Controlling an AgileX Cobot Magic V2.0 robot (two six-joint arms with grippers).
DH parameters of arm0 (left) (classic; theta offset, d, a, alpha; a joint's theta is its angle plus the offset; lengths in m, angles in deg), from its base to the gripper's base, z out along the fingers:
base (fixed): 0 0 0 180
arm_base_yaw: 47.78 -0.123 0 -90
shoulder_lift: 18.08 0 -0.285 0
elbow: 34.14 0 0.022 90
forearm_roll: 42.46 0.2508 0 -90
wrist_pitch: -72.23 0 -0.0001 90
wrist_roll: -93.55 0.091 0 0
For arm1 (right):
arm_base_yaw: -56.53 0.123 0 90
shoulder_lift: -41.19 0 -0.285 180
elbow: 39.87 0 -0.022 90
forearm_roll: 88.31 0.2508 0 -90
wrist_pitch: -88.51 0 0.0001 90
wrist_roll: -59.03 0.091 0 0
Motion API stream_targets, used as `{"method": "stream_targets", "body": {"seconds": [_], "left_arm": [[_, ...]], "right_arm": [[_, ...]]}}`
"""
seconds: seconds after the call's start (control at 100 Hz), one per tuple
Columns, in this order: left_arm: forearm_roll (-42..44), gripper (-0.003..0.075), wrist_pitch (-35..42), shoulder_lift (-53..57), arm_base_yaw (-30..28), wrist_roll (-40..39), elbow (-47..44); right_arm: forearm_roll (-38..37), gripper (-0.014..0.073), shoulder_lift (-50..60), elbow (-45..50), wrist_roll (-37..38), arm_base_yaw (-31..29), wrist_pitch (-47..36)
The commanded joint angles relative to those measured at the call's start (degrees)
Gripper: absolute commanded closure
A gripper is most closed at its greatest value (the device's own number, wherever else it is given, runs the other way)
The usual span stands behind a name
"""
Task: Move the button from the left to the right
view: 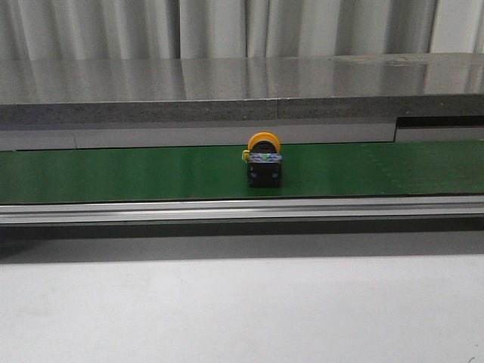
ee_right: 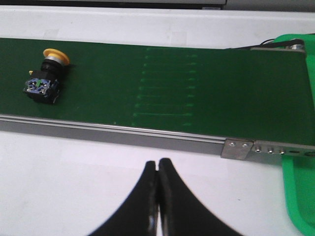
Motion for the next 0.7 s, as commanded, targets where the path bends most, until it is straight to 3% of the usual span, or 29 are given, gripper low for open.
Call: {"method": "stream_targets", "body": {"seconds": [0.0, 0.1, 0.27, 0.34, 0.69], "left_arm": [[-0.83, 0.0741, 4.62, -0.75, 0.35, -0.04, 1.44], [-0.83, 0.0741, 4.62, -0.75, 0.35, -0.04, 1.44], [-0.83, 0.0741, 4.62, -0.75, 0.35, -0.04, 1.44], [-0.83, 0.0741, 4.62, -0.75, 0.35, -0.04, 1.44], [-0.83, 0.0741, 4.62, -0.75, 0.35, -0.04, 1.44]], "right_arm": [[1.75, 0.0646, -0.92, -2.11, -0.14, 0.08, -3.4], [2.86, 0.0533, -1.68, -2.11, -0.14, 0.08, -3.4], [3.42, 0.0181, -1.68, -2.11, -0.14, 0.08, -4.12], [4.42, 0.0092, -1.68, -2.11, -0.14, 0.08, -4.98], [6.54, 0.007, -10.31, -7.65, -0.64, 0.08, -4.65]]}}
